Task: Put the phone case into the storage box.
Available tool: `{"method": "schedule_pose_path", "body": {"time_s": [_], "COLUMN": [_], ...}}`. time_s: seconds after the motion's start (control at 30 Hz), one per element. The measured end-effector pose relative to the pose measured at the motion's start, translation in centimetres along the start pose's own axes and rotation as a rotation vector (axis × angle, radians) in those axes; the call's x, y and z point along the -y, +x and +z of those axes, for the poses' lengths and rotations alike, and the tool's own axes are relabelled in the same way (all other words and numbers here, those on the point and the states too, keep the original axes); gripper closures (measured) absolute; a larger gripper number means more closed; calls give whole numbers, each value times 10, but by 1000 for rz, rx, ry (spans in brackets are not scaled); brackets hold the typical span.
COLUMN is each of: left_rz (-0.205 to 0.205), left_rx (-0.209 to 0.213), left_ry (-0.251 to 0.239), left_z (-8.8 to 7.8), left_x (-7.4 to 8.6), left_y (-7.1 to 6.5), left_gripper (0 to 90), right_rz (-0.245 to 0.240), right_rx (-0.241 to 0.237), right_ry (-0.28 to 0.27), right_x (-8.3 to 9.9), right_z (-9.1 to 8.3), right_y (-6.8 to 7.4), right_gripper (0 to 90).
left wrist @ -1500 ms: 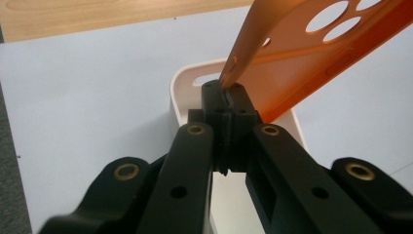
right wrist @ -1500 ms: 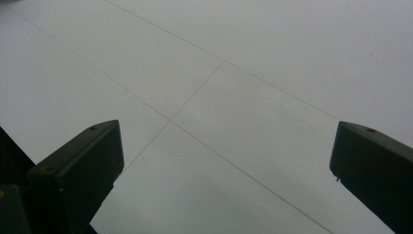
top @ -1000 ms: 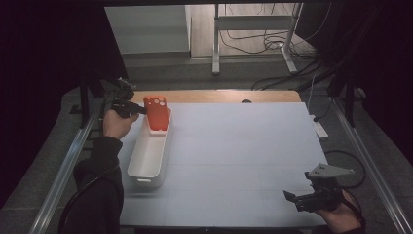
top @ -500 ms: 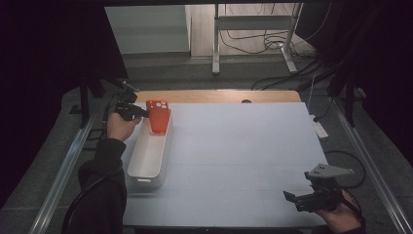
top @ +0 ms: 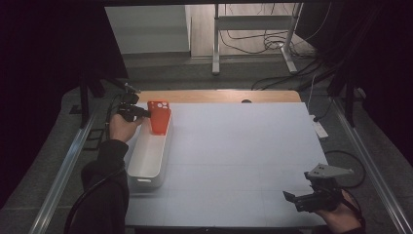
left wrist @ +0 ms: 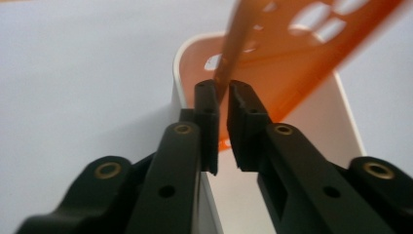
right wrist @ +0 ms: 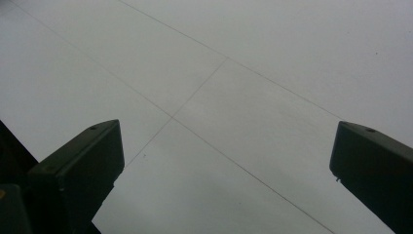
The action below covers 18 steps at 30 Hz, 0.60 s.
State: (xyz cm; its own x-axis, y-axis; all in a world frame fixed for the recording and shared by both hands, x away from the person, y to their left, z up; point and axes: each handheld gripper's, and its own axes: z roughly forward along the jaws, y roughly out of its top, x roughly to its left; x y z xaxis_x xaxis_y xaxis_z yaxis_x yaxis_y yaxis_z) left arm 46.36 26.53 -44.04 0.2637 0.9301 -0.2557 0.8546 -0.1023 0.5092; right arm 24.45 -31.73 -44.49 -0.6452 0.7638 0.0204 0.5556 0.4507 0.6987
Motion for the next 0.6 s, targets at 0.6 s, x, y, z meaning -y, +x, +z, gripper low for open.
{"method": "schedule_pose_path", "body": {"time_s": [0.6], "left_rz": [83], "left_rx": [42], "left_ry": [-94], "left_z": [-14], "left_x": [8], "left_y": [-11], "left_gripper": [581], "right_rz": [11], "right_rx": [-2], "right_ry": [-7], "right_x": [0], "right_z": [0], "right_y": [-1], "right_gripper": [0]}}
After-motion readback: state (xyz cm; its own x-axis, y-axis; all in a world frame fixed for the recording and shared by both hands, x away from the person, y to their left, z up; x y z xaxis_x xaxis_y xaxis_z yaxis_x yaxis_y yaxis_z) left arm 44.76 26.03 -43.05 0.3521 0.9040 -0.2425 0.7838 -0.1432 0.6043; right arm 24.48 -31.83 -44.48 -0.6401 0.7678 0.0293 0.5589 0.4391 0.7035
